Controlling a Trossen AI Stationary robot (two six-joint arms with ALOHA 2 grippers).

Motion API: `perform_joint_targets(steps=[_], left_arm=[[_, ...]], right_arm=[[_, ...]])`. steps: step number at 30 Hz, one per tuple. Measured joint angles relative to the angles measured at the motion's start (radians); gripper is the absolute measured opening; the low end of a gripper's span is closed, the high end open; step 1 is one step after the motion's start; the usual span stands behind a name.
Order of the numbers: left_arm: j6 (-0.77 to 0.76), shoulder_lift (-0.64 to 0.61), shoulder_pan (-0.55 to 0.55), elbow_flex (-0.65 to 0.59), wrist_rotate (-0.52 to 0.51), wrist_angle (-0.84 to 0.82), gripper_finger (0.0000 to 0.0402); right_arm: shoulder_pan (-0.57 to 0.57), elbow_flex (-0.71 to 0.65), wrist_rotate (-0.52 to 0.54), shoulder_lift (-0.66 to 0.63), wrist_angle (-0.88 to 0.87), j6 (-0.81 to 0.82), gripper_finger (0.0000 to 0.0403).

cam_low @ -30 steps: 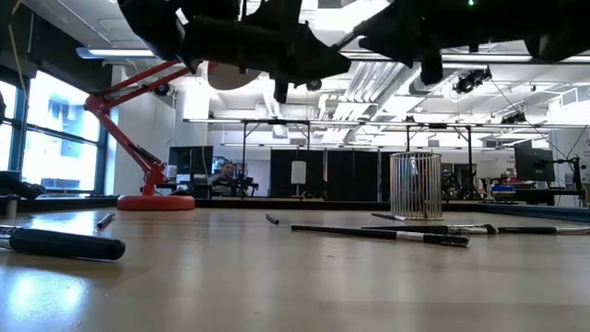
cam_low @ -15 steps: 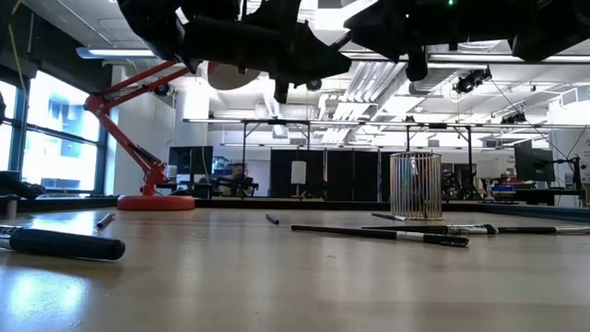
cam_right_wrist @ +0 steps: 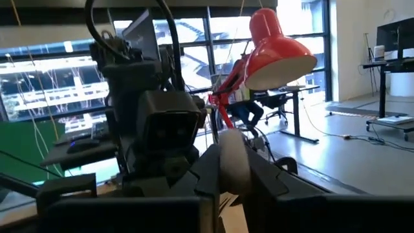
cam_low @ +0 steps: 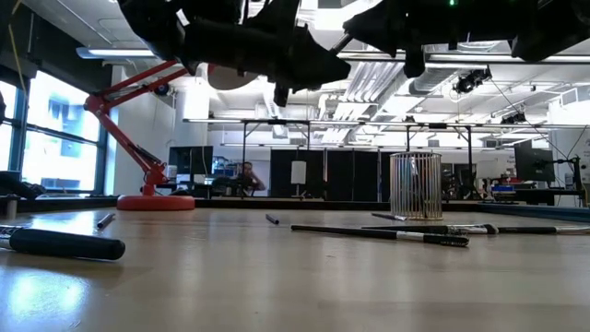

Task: Put items in baskets/containers
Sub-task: Put the black brush into the gold holder

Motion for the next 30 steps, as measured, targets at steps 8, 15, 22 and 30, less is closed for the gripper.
perform_joint_targets(steps=[8, 15, 22, 30], left_arm=[[0.004, 0.0, 0.0, 0.0, 0.001, -0.014, 0.0124], [0.118, -0.032, 0.0, 0.0, -0.033, -0.106, 0.0153], [0.14, -0.091, 0.0, 0.001, -0.061, -0.23, 0.0154], [0.129, -0.093, 0.0, 0.001, -0.094, -0.326, 0.0154]], right_arm=[[0.0, 0.0, 0.009, 0.0, -0.071, 0.021, 0.0025], [0.005, -0.002, 0.015, -0.029, -0.244, 0.075, 0.0025], [0.007, -0.002, 0.083, -0.189, -0.531, 0.135, 0.0022], [0.006, -0.002, 0.332, -0.431, -0.838, 0.131, 0.0017]])
